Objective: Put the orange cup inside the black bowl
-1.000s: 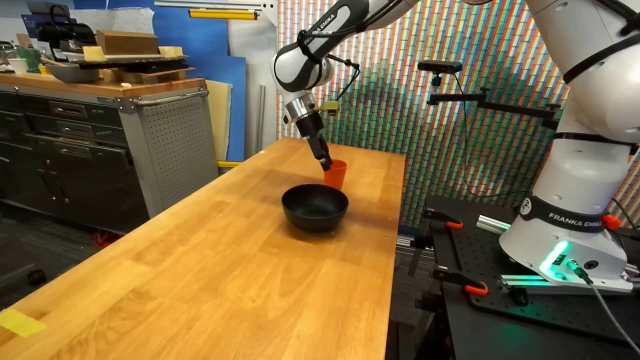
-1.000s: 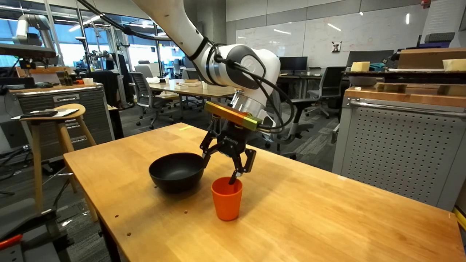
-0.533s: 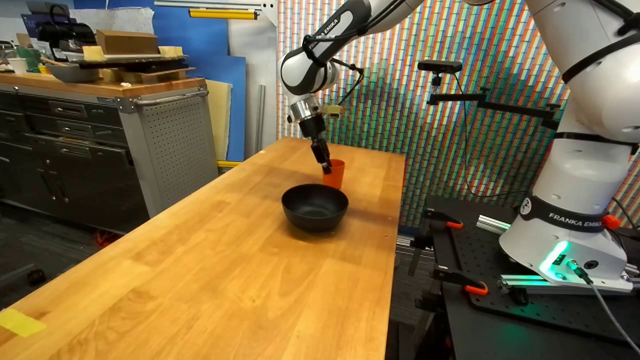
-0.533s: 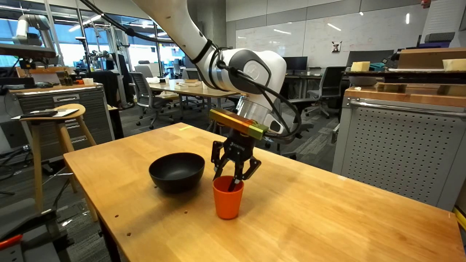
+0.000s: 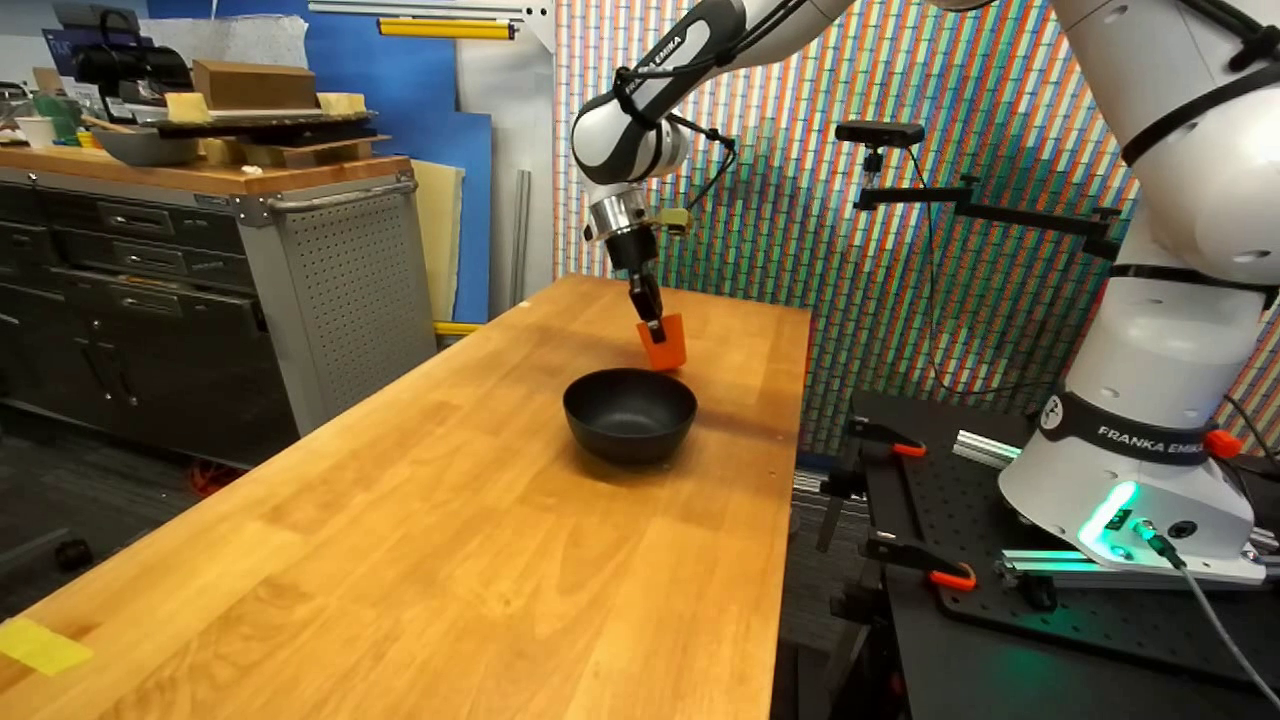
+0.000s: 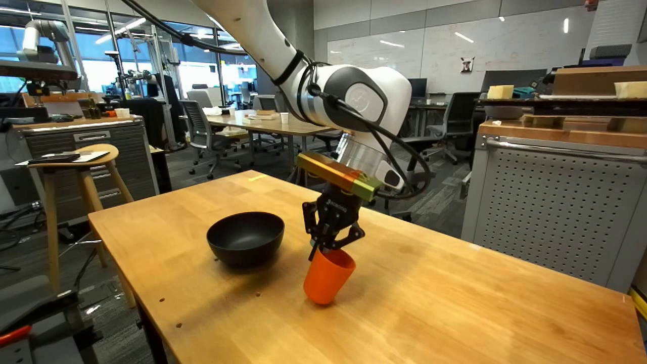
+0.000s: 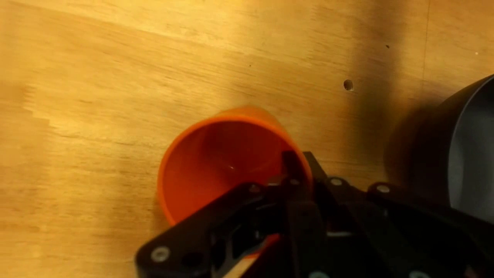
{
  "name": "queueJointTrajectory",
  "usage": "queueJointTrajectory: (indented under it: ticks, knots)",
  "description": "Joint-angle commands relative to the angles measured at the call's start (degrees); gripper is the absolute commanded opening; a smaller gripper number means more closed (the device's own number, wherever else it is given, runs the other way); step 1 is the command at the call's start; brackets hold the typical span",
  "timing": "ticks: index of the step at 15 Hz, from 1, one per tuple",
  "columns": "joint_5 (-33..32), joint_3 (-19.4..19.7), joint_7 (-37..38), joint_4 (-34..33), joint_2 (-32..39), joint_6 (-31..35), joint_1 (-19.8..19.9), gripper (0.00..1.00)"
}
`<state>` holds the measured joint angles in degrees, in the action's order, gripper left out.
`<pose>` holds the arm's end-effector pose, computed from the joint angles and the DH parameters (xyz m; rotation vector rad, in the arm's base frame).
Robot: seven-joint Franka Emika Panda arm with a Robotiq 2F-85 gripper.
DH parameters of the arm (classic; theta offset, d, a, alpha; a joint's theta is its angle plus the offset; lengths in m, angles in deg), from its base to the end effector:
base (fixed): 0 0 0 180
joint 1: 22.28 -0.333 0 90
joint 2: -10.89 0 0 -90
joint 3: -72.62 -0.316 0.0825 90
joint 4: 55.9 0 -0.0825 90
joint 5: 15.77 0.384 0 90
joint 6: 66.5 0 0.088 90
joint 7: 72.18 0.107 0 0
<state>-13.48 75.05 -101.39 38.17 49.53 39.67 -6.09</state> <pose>0.5995 -0.1964 0.1937 -2.8739 -0.2415 0.6165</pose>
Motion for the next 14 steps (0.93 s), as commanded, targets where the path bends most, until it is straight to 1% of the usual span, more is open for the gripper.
queueJointTrajectory:
  ticks: [1, 5, 7, 9, 11, 14]
  knots:
    - [2.14, -1.64, -1.97, 1.36, -2.05, -0.77, 0.95, 0.04]
    - [1.36, -3.23, -0.42, 7.58, -7.80, 0.96, -2.05, 0.03]
    - [1.40, -4.19, 0.63, 9.62, -10.21, 1.31, -3.83, 0.02]
    - [0.63, -4.79, 2.43, 12.78, -13.56, 3.18, -6.36, 0.02]
    - [-1.21, -4.86, 5.93, 16.18, -17.00, 6.63, -9.71, 0.02]
    - [-4.64, -5.08, 11.57, 19.51, -20.86, 9.34, -14.41, 0.01]
